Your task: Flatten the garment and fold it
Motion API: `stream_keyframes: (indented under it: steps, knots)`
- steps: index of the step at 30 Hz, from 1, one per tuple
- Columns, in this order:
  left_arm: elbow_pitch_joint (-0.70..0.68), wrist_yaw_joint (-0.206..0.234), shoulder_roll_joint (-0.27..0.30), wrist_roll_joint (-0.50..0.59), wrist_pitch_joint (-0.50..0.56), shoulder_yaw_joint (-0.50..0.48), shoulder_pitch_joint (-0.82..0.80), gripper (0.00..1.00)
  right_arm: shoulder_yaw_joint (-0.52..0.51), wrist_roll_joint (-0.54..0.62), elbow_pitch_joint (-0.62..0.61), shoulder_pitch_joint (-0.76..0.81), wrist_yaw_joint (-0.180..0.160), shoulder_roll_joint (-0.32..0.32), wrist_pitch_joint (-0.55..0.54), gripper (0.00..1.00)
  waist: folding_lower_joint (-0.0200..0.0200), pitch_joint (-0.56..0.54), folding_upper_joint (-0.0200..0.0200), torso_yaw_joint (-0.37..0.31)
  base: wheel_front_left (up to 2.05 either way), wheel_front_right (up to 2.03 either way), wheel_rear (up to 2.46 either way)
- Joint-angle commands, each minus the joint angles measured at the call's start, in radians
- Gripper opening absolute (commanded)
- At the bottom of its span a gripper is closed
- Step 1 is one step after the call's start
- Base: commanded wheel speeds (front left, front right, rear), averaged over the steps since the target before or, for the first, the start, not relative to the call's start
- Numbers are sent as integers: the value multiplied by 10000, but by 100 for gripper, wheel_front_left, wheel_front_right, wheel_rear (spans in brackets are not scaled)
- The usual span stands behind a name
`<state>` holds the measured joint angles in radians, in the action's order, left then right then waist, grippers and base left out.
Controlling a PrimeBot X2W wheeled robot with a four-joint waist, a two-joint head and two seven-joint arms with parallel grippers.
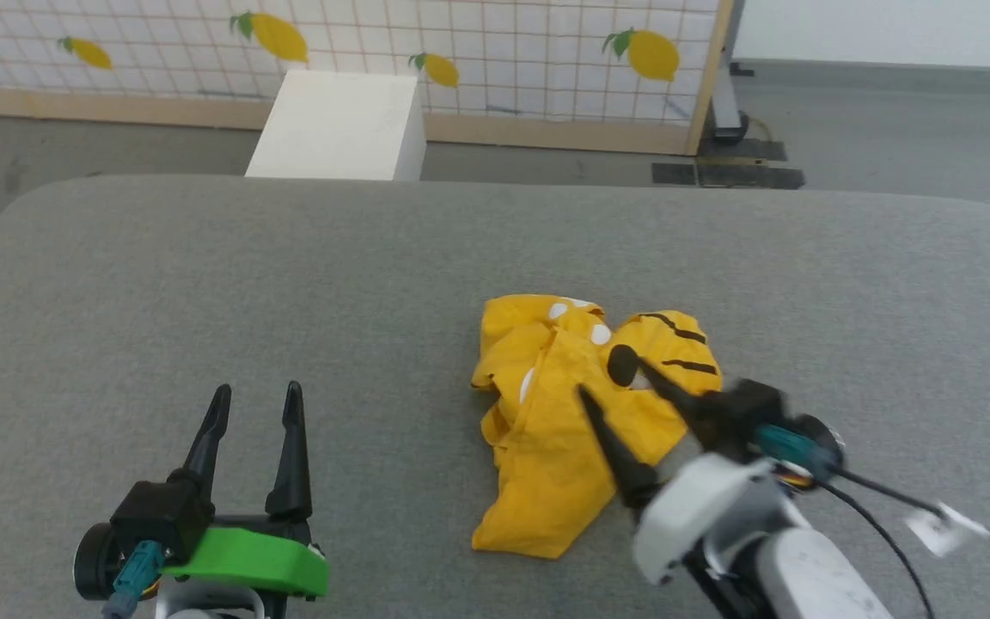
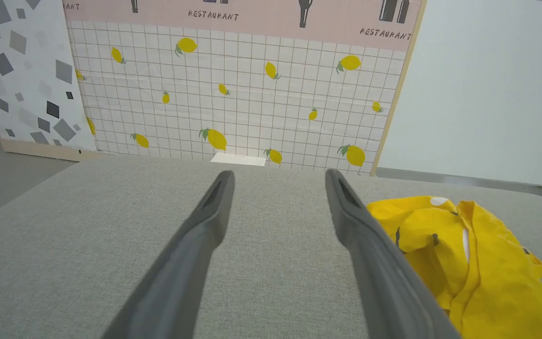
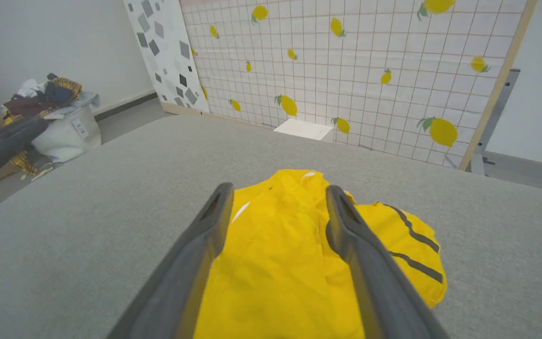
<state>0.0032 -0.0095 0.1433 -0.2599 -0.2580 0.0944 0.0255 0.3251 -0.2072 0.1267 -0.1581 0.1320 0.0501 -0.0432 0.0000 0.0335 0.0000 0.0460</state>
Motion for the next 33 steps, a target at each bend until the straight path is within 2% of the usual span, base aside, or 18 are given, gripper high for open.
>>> stream_keyframes:
  steps: [1, 7, 11, 17, 18, 19, 20, 21, 24, 26, 28, 29, 33]
  knots:
    - [-65, -131, -158, 184, -37, -120, 135, 100, 375, -8, 205, -368, -13, 1, -524, 100, 0, 195, 0, 315, 0, 0, 0]
    - [36, -538, -598, 461, -37, -368, 31, 100, 2303, -87, 1462, -1311, -13, 1, -3462, 100, 0, 403, 0, 946, 0, 0, 0]
    - [90, -721, -764, 552, -37, -427, -102, 100, 2962, 156, 2321, -1602, -13, 47, -5126, 100, 0, 562, 0, 1306, 0, 0, 0]
    - [206, -858, -886, 617, -37, -421, -247, 100, 3195, 673, 3278, -1942, -13, 141, -6260, 100, 0, 812, 0, 1618, 0, 0, 0]
    - [237, -872, -894, 619, -37, -409, -256, 100, 3222, 710, 3422, -1963, -13, 139, -6359, 93, 0, 830, 0, 1630, 0, 0, 0]
    - [276, -889, -903, 633, -37, -386, -265, 100, 3264, 715, 3582, -1991, -13, 135, -6452, 42, 0, 852, 0, 1640, 0, 0, 0]
    - [302, -903, -908, 637, -37, -368, -273, 100, 3324, 682, 3672, -2023, -13, 131, -6474, 17, 0, 868, 0, 1640, 0, 0, 0]
    - [322, -917, -913, 647, -37, -353, -285, 100, 3383, 579, 3759, -2058, -13, 128, -6491, 0, 0, 878, 0, 1630, 0, 0, 0]
    - [361, -947, -922, 668, -37, -332, -266, 100, 3019, 39, 3414, -2148, -13, 92, -5770, 0, 0, 818, 0, 1506, 0, 0, 0]
    - [386, -958, -925, 683, -37, -347, -243, 100, 2393, -256, 2823, -2180, -13, 63, -4844, 0, 0, 714, 0, 1387, 0, 0, 0]
    - [423, -967, -927, 685, -37, -347, -207, 100, 1392, -372, 2043, -2092, -13, 39, -3716, 0, 0, 569, 0, 1273, 0, 0, 0]
    - [442, -971, -928, 684, -37, -366, -161, 100, 166, -248, 1243, -1836, -13, 22, -2786, 0, 0, 429, 0, 1120, 0, 0, 0]
    - [447, -1002, -929, 729, -37, -371, -34, 100, -2258, 169, -218, -937, -13, 7, -1582, 0, 0, 185, 0, 759, 0, 0, 0]
